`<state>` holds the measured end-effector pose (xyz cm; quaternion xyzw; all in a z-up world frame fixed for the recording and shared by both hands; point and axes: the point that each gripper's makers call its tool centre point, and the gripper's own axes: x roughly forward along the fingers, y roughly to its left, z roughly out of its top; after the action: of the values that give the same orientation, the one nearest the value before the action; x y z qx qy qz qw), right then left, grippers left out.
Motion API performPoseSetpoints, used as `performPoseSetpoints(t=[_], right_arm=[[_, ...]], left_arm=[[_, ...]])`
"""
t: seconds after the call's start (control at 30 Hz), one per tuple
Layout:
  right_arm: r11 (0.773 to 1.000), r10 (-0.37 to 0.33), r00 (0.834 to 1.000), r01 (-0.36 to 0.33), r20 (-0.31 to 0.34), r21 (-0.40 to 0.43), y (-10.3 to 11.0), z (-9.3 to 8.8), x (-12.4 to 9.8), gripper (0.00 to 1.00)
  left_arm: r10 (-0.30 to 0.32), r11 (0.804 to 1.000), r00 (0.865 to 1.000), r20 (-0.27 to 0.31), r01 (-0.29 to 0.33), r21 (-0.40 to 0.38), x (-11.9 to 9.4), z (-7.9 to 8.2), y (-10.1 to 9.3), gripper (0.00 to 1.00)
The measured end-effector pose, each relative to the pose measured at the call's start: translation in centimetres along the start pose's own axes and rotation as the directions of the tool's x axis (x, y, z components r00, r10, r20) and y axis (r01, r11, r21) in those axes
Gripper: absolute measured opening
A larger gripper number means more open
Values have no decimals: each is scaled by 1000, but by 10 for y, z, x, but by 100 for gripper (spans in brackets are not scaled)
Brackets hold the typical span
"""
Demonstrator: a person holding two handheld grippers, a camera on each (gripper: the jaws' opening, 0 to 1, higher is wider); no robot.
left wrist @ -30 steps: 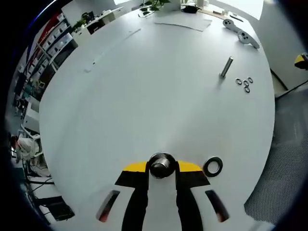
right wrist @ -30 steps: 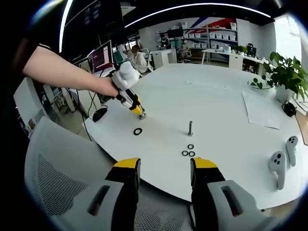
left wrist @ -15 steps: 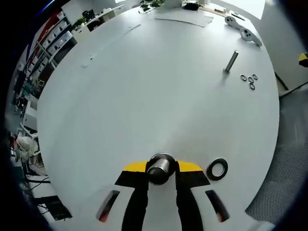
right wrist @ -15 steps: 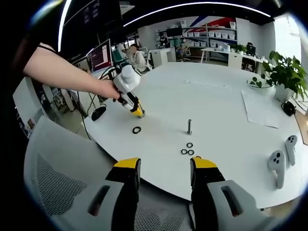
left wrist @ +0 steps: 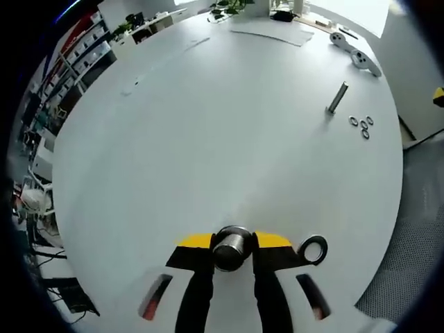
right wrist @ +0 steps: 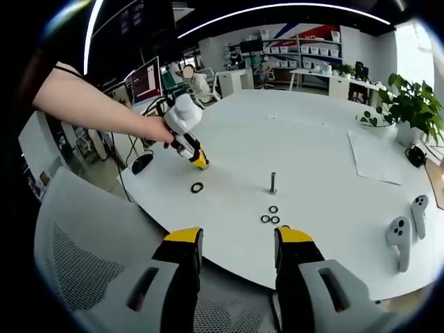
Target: Place the washer onto the threaded stud by aligning its center hole with the stud, sliding it down to the base, and recovering from edge contact or off-axis alignment until the washer reaches the visible bottom stop.
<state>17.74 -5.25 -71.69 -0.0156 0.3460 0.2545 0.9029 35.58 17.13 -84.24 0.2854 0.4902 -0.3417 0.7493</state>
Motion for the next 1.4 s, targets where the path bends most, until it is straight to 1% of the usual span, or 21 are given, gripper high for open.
performPoseSetpoints(t=[0.1,0.17,0.2,0.3,0.47,0.6,0.73,0.8,0.87,0.9,0.97,1.1,1.13,1.17,1.2,1.23,1.3,1.4], right_arm=[[1000,3,1000,-3,2,0,0,0,0,44],[1000,4,1000,-4,2,-2,1,0,0,44],[1000,5,1000,-5,2,-1,1,0,0,44],[1000,8,1000,-8,3,-2,1,1,0,44],[1000,11,1000,-11,-5,-8,2,-1,1,43],[1000,16,1000,-16,-4,-13,3,0,1,43],[1000,19,1000,-19,1,-11,3,0,0,43],[1000,20,1000,-20,4,-10,4,1,0,43],[1000,21,1000,-21,4,-9,4,1,0,43],[1000,23,1000,-23,3,-10,4,1,0,43],[1000,26,1000,-26,4,-13,5,1,1,43],[1000,24,1000,-24,5,-13,4,1,0,43],[1000,24,1000,-24,6,-17,4,1,0,43],[1000,25,1000,-25,6,-17,5,1,0,43],[1000,25,1000,-25,5,-17,5,1,0,43],[1000,26,1000,-26,5,-17,5,1,0,43],[999,28,1000,-28,4,-18,5,1,0,43],[999,33,999,-33,8,-17,6,2,0,43]], left_arm=[[19,1000,1000,-1,-19,21,-1,-2,1,28],[23,1000,1000,8,-24,18,-5,-2,1,27],[22,1000,1000,18,-22,1,-8,-2,1,28],[31,999,999,23,-31,-14,-14,-4,1,28],[35,996,999,40,-32,-83,-23,-10,2,28],[41,995,998,42,-37,-90,-26,-16,-1,28],[28,991,999,45,-22,-135,-27,-21,-11,28],[18,989,999,48,-11,-150,-27,-22,-19,28],[6,989,999,46,1,-146,-28,-24,-32,28],[-3,991,999,47,9,-132,-25,-24,-32,28],[-16,990,999,45,22,-136,-21,-25,-37,28],[-41,989,998,37,46,-142,-14,-27,-53,29],[-59,993,998,25,62,-98,-11,-29,-61,29],[-53,997,998,18,54,-63,-9,-30,-62,29],[-40,998,999,13,41,-44,-8,-31,-62,29],[-45,998,999,12,45,-50,-7,-31,-67,29],[-58,996,998,7,59,-67,-4,-32,-69,29],[-53,998,999,-4,53,-40,-2,-32,-69,29]])
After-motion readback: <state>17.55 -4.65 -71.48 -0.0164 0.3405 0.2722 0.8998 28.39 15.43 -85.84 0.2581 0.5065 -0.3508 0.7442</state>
